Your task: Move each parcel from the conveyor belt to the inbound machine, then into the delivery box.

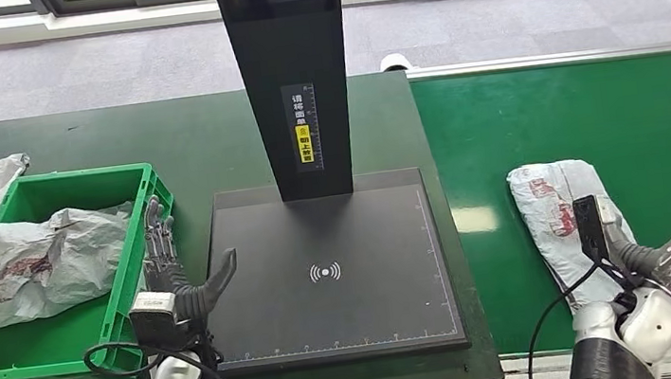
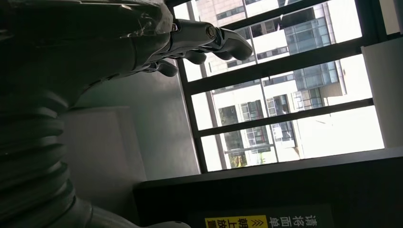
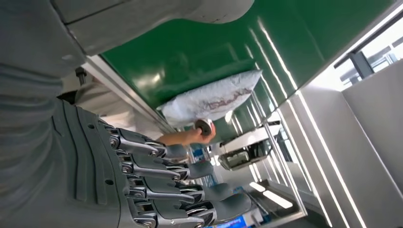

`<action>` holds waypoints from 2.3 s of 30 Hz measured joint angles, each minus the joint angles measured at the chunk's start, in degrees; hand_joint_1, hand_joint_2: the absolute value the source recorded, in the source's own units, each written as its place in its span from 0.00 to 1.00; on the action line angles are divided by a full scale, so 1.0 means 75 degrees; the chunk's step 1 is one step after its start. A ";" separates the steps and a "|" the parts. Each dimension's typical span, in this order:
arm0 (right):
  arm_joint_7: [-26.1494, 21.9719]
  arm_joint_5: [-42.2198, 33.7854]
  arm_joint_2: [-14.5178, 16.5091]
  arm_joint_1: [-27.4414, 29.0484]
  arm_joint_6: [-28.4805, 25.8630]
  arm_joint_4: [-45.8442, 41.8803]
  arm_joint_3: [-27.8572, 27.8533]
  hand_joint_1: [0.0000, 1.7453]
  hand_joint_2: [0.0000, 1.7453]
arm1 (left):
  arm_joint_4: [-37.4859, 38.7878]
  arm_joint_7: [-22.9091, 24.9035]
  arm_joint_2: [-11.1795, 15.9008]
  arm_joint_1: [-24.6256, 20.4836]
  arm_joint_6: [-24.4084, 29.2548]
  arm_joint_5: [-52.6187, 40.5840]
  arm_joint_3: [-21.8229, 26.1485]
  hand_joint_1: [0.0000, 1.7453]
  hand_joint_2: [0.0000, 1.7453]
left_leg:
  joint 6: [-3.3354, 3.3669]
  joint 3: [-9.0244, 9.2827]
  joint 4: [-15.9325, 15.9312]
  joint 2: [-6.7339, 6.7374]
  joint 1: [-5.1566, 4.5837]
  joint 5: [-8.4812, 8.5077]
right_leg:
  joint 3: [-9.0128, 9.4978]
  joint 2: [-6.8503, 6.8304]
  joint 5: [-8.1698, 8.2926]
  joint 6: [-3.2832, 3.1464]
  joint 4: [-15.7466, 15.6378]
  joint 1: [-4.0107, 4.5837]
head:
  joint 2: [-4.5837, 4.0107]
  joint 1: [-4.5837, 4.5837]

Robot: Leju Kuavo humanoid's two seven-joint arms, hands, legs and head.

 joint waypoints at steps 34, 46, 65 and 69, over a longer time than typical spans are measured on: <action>0.1388 0.0508 -0.1450 -0.1473 0.2320 0.4936 -0.0214 0.00 1.00 | 0.0254 0.0017 -0.0003 0.0061 0.0291 -0.0152 -0.0102 0.00 1.00 | 0.0000 0.0000 0.0001 -0.0004 0.0000 0.0002 | 0.0003 0.0000 0.0003 0.0004 0.0000 0.0001 | 0.0000 0.0000; 0.2210 0.0833 -0.1450 -0.1610 0.3451 0.5102 0.0408 0.00 1.00 | 0.0299 0.0017 0.0000 0.0056 0.0541 -0.0133 -0.0102 0.00 1.00 | 0.0000 -0.0001 0.0001 -0.0004 0.0000 0.0001 | 0.0003 0.0000 0.0003 0.0004 0.0000 0.0001 | 0.0000 0.0000; 0.2335 0.0837 -0.1450 -0.1644 0.3826 0.5145 0.0818 0.00 1.00 | 0.0302 0.0017 0.0003 0.0058 0.0551 -0.0128 -0.0102 0.00 1.00 | 0.0000 -0.0001 0.0002 -0.0004 0.0000 0.0001 | 0.0003 0.0000 0.0003 0.0004 0.0000 0.0001 | 0.0000 0.0000; 0.2335 0.0837 -0.1450 -0.1644 0.3829 0.5149 0.0822 0.00 1.00 | 0.0302 0.0017 0.0003 0.0058 0.0552 -0.0128 -0.0102 0.00 1.00 | 0.0000 -0.0001 0.0002 -0.0004 0.0000 0.0001 | 0.0003 0.0000 0.0003 0.0004 0.0001 0.0001 | 0.0000 0.0000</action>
